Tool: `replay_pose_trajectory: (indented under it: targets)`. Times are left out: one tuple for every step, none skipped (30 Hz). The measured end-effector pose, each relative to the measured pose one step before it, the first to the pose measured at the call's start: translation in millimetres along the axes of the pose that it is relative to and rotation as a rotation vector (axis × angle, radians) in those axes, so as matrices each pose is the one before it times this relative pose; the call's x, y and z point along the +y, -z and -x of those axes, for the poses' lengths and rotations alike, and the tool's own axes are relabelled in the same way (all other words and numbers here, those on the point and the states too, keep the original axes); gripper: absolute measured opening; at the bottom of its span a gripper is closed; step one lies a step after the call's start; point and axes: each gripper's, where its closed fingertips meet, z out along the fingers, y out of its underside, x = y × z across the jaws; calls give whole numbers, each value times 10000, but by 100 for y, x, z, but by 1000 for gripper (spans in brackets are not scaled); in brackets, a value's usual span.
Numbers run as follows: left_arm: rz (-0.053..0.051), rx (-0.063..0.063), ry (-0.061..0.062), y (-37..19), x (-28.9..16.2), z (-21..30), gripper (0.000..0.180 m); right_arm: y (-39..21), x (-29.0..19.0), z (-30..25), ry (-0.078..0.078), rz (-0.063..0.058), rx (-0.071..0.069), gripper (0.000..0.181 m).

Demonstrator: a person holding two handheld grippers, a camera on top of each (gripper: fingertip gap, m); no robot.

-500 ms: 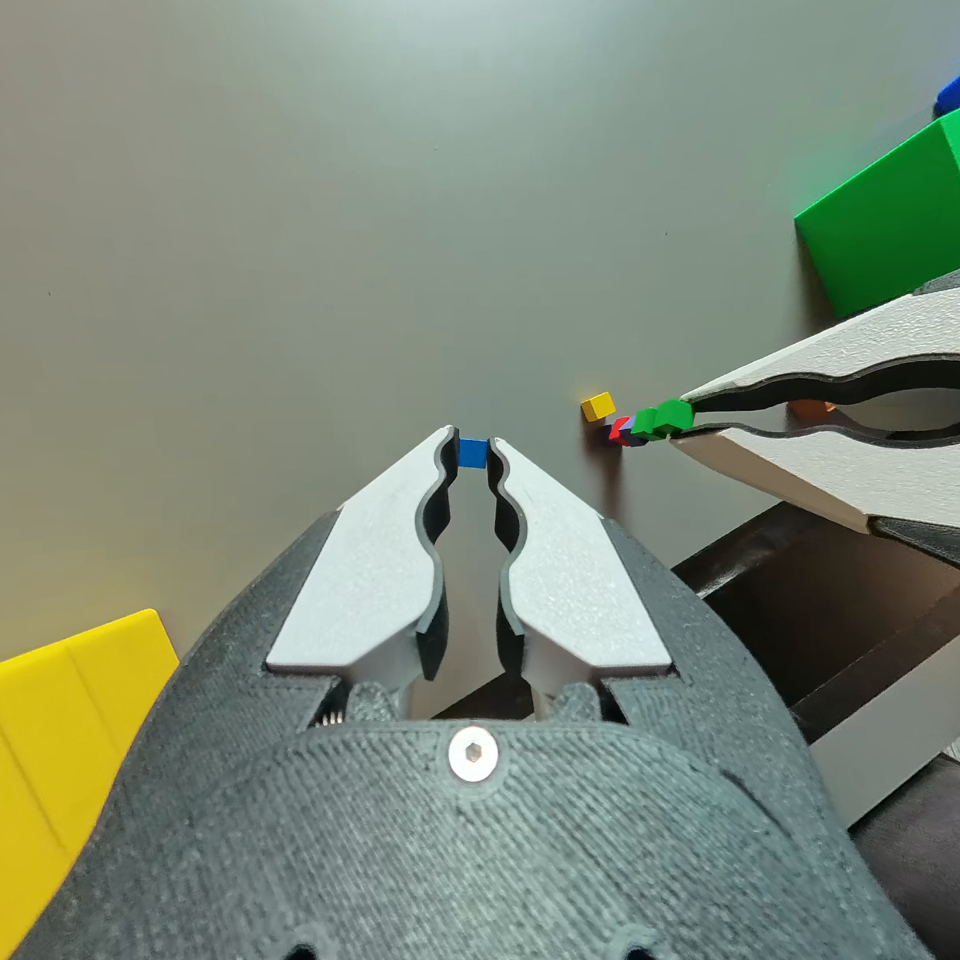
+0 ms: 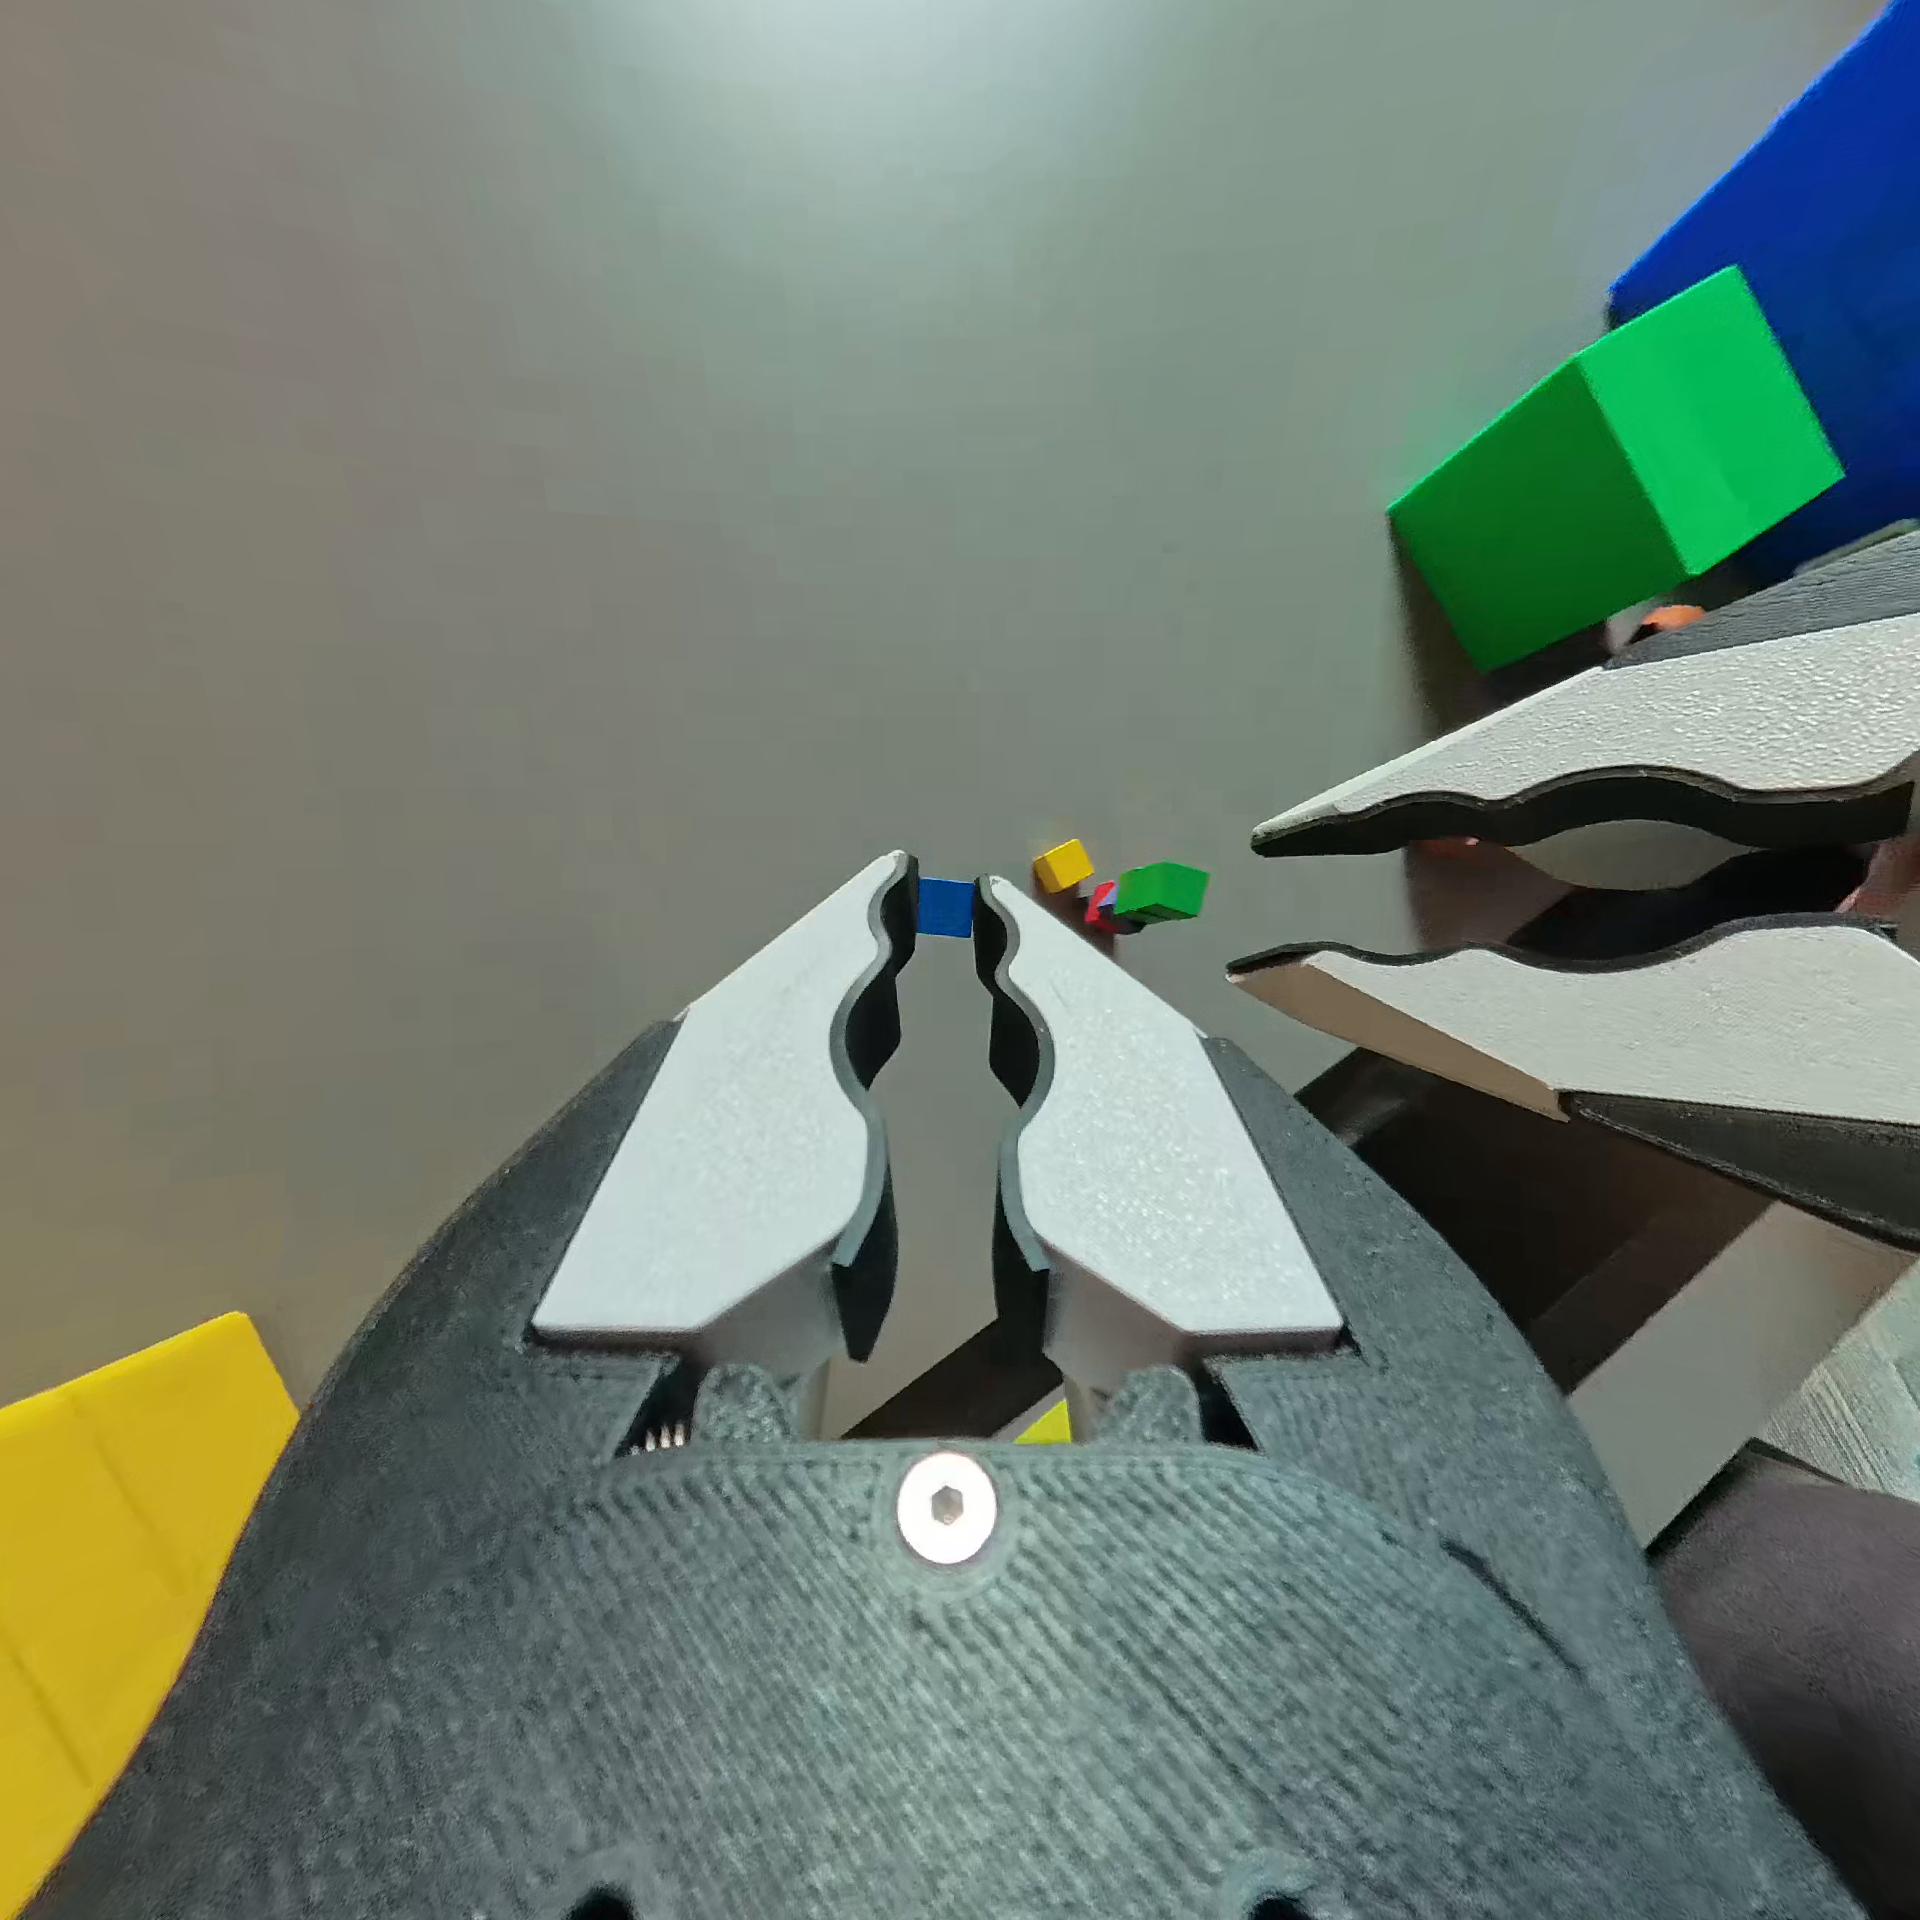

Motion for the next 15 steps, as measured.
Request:
replay_pose_trajectory:
  targets:
    - [-91,194,-120,164,-205,-540,8,383,242,-64,-142,-67,23,26]
    - [-82,221,-153,138,-180,-603,8,375,301,-45,-149,-55,13,26]
    - [-41,247,-174,102,-112,-679,8,343,383,-17,-148,-41,10,26]
    - [-7,245,-194,45,-52,-680,8,306,422,-7,-143,-21,8,26]
    - [26,192,-217,-22,4,-626,7,260,453,38,-134,-3,1,26]
    - [83,156,-236,-80,96,-560,7,212,444,66,-117,4,-1,26]
    - [112,120,-215,-132,125,-478,8,183,427,90,-97,7,0,26]
    - [81,60,-162,-162,84,-353,8,147,378,111,-84,10,-4,26]
    - [44,71,-113,-158,14,-317,8,121,325,140,-76,9,-10,26]
    - [41,51,-67,-160,-6,-239,8,90,280,147,-63,4,-10,26]
    - [33,35,-39,-144,-33,-169,8,68,210,135,-43,3,-2,26]
    - [19,33,-20,-111,-58,-117,8,40,168,126,-28,1,1,26]
    - [33,20,-3,-131,-26,-72,8,22,115,113,-25,1,-5,25]
    - [70,-2,4,-152,29,7,8,-8,83,109,-24,1,-13,25]
    - [81,-17,-7,-160,69,44,8,-18,68,105,-13,2,-14,25]
